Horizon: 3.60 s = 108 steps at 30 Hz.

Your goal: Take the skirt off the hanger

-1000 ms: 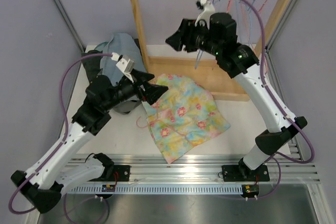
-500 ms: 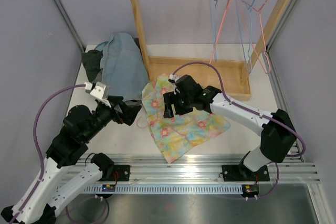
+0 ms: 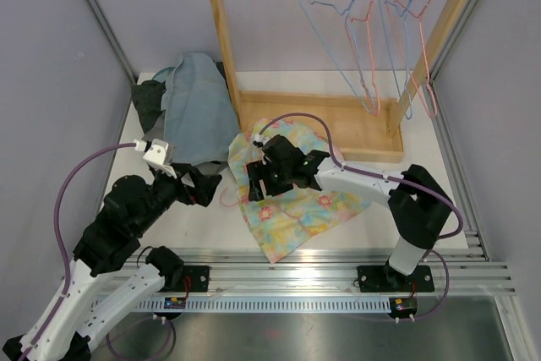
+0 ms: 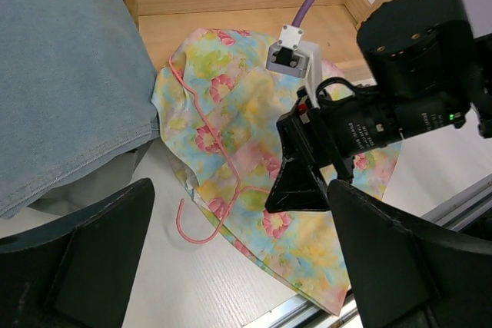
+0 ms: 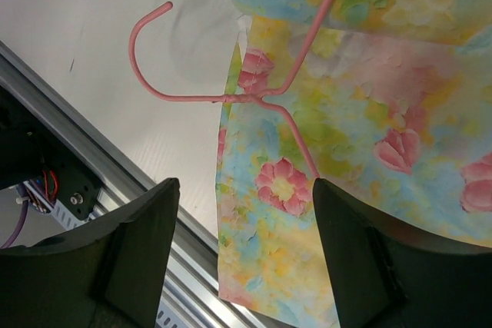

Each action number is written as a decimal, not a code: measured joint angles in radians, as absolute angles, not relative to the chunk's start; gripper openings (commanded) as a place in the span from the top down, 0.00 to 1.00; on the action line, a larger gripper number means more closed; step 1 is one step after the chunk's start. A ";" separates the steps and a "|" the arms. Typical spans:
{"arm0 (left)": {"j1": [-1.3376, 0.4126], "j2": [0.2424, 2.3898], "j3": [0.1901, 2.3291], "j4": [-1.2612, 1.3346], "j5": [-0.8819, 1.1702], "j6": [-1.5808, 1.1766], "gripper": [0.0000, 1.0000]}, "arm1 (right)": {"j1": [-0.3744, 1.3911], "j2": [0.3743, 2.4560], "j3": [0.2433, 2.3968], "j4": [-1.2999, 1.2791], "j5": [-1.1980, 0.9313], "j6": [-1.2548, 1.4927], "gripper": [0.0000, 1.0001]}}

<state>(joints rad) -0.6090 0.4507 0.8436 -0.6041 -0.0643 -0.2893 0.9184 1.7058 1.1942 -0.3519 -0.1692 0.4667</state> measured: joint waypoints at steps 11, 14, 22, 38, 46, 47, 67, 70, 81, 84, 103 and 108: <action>-0.609 0.447 0.843 -0.604 -0.064 -0.295 0.01 | 0.918 1.802 1.172 -0.257 -0.170 0.441 0.29; -0.609 0.447 0.842 -0.604 -0.064 -0.296 0.01 | 0.918 1.819 1.159 -0.236 -0.174 0.441 0.32; -0.609 0.447 0.842 -0.604 -0.064 -0.297 0.01 | 0.918 1.843 1.109 -0.181 -0.188 0.445 0.58; -0.609 0.447 0.841 -0.604 -0.063 -0.297 0.01 | 0.918 1.788 1.095 -0.199 -0.204 0.458 1.00; -0.609 0.476 0.841 -0.598 -0.056 -0.297 0.01 | 0.918 1.527 1.347 -0.403 -0.187 0.463 1.00; -0.609 0.480 0.841 -0.595 -0.054 -0.298 0.01 | 0.918 1.504 1.384 -0.414 -0.185 0.465 1.00; -0.609 0.585 0.453 0.035 0.187 -0.581 0.01 | 0.920 1.455 1.715 -0.553 -0.118 0.508 1.00; -0.609 0.686 0.448 0.150 0.213 -0.628 0.01 | 0.920 1.451 1.728 -0.559 -0.111 0.514 1.00; -0.612 0.706 0.178 0.550 0.231 -0.919 0.01 | 0.920 1.398 1.794 -0.597 -0.050 0.513 1.00; -0.613 0.679 0.149 0.586 0.218 -0.974 0.01 | 0.920 1.391 1.809 -0.598 -0.041 0.512 1.00; -0.631 0.767 0.134 0.832 0.173 -1.139 0.01 | 0.921 1.391 1.832 -0.598 -0.011 0.509 1.00; -0.646 0.783 0.136 0.850 0.150 -1.150 0.08 | 0.921 1.393 1.845 -0.588 -0.011 0.511 1.00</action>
<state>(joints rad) -0.6456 0.7826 0.1360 0.8497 0.1501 -1.1503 0.9207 1.3926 1.8454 -0.5884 -0.0113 0.5106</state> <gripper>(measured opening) 0.967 0.029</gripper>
